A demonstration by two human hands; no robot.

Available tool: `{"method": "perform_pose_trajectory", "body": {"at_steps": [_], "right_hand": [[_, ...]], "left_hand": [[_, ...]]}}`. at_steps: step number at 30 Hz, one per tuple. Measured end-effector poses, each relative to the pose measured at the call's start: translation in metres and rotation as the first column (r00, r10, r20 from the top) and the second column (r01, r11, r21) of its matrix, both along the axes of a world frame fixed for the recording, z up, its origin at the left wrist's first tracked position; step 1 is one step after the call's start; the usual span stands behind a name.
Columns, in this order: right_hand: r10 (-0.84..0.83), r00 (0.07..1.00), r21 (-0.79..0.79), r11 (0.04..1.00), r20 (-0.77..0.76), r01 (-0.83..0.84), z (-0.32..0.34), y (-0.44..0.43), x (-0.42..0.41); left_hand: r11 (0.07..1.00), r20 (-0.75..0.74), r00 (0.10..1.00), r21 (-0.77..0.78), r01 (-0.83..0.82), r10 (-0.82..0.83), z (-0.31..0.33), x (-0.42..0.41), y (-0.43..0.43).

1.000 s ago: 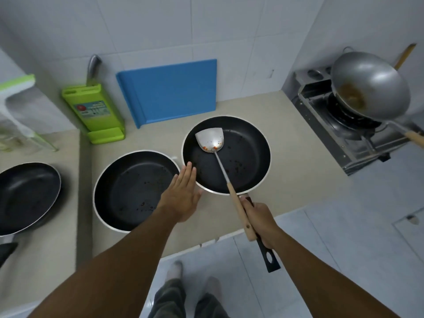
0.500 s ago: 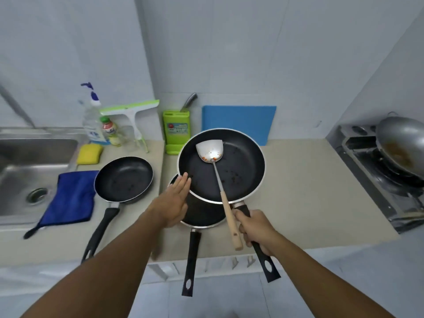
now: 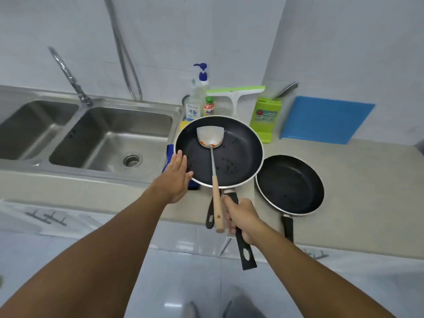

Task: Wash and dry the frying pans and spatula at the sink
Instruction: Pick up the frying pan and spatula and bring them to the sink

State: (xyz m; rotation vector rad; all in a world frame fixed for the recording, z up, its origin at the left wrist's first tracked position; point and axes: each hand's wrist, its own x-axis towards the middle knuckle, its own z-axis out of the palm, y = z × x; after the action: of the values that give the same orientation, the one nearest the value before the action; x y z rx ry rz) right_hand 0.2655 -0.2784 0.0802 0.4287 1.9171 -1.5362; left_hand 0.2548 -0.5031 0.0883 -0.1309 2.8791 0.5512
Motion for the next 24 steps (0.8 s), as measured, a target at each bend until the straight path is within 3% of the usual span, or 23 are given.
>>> {"method": "perform_pose_trajectory", "body": {"at_steps": [7, 12, 16, 19, 24], "right_hand": [[0.059, 0.998, 0.041, 0.997, 0.022, -0.06, -0.011, -0.108, -0.005], [0.127, 0.992, 0.049, 0.991, -0.005, -0.127, -0.028, -0.166, -0.042], [0.195, 0.98, 0.126, 0.974, -0.035, -0.19, -0.037, -0.205, -0.072], [0.215, 0.977, 0.161, 0.964, -0.003, -0.212, -0.042, -0.228, -0.091], [0.205, 0.978, 0.115, 0.971, 0.045, -0.209, -0.049, -0.261, -0.117]], "left_hand": [[0.991, 0.072, 0.99, -0.076, -0.113, 0.118, -0.007, 0.005, -0.088], [0.984, 0.138, 0.982, -0.135, -0.112, 0.13, -0.017, -0.019, -0.136], [0.969, 0.183, 0.955, -0.121, -0.213, 0.233, -0.027, -0.049, -0.172], [0.953, 0.103, 0.959, -0.18, -0.242, 0.263, -0.033, -0.069, -0.192], [0.943, -0.045, 0.944, -0.054, -0.328, 0.326, -0.033, -0.099, -0.2]]}}
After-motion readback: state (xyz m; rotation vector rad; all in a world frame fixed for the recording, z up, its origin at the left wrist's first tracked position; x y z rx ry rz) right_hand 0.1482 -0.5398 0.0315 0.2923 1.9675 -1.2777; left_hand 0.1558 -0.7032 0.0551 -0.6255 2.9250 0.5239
